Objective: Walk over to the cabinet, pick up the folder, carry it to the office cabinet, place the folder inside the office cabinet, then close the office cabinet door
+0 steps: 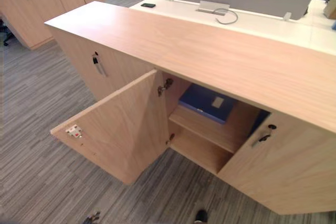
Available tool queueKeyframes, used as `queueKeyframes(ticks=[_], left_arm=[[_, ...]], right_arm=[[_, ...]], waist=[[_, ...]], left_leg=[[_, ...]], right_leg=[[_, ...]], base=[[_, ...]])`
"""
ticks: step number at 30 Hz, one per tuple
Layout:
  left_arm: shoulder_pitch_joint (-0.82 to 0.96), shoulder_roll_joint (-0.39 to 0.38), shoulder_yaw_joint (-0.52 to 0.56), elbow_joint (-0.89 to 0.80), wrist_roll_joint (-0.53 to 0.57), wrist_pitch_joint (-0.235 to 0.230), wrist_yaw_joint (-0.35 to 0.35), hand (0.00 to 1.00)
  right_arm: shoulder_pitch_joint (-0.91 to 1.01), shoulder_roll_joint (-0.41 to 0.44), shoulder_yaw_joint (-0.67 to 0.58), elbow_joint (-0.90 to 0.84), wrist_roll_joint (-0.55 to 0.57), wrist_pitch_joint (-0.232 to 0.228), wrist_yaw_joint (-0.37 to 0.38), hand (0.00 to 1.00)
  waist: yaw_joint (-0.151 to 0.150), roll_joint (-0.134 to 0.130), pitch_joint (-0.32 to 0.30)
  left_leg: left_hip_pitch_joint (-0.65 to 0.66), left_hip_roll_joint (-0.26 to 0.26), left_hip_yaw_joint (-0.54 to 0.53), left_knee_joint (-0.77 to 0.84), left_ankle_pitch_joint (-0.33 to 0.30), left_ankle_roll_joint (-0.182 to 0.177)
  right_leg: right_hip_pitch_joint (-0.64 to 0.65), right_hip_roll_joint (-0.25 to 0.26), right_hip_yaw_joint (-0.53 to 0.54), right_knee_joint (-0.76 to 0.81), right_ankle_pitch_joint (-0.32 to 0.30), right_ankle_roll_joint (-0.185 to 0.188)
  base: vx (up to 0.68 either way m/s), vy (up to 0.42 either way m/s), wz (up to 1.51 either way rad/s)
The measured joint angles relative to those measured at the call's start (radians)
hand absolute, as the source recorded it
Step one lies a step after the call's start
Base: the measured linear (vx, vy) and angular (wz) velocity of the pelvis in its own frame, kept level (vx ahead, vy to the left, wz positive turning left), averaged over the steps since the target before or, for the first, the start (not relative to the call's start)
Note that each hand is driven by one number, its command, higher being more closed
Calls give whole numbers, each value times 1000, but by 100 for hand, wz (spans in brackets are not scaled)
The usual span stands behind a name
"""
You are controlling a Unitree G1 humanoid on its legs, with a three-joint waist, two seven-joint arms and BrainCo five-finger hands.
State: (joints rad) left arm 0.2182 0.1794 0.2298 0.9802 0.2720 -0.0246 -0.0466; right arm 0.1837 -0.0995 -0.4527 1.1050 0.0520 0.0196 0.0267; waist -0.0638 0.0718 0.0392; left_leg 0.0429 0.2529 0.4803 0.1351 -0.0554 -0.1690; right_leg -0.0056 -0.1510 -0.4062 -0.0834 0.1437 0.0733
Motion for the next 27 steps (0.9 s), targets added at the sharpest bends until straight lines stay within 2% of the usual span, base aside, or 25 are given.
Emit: queueKeyframes(ticks=[5, 8, 11, 13, 16, 20, 24, 27], left_arm=[[1, 80, 95, 115, 80, 4, -78, 0], [-24, 140, 208, 132, 130, 7, -122, 0], [-76, 216, 308, 131, 155, 22, -121, 0], [-143, 271, 339, 130, 146, 39, -93, 0], [-236, 304, 337, 124, 141, 42, -43, 0], [-360, 301, 208, 16, 118, 53, 35, 0], [-388, 264, 106, -168, 107, 59, 85, 0], [-392, 226, 32, -246, 122, 57, 110, 0]], right_arm=[[0, -19, -36, 31, -35, 7, 32, 0], [4, -30, -36, 43, -36, 18, 60, 0], [7, -36, -36, 48, -35, 19, 69, 0], [10, -35, -36, 48, -33, 18, 68, 0], [13, -33, -35, 48, -28, 18, 63, 0], [29, -22, -26, 48, 10, 13, 48, 0], [46, -3, -20, 46, 24, 7, 47, 0], [50, -2, -12, 45, 46, 2, 47, 0]], waist=[[-2, -2, 0], [-4, -4, -2], [-3, -3, -8], [-3, -3, -8], [-4, -3, -8], [-7, -10, -4], [-15, -16, 0], [-28, -17, 1]], left_leg=[[30, -7, 3, -24, 9, -3], [31, -9, 3, -43, 13, -6], [31, -10, 2, -61, 19, -6], [30, -10, 0, -63, 31, -2], [30, -11, -2, -64, 37, -8], [29, -13, -6, -66, 38, -7], [30, -16, -6, -68, 38, -6], [31, -18, -5, -68, 37, -5]], right_leg=[[20, -2, 2, -1, -1, 1], [17, 0, 3, -6, -2, 3], [4, 5, 6, -6, -2, 3], [3, 7, 6, -5, -2, 2], [4, 7, 4, -1, -1, 2], [4, 6, 1, -1, -1, 2], [4, 4, 1, 0, -1, 2], [5, 2, 2, 0, -1, 2]], base=[[-10, -1, 0], [-57, -22, -1], [-39, -34, -3], [17, -37, 0], [0, 0, 0], [0, 0, 0], [0, 0, 0], [0, 0, 0]])
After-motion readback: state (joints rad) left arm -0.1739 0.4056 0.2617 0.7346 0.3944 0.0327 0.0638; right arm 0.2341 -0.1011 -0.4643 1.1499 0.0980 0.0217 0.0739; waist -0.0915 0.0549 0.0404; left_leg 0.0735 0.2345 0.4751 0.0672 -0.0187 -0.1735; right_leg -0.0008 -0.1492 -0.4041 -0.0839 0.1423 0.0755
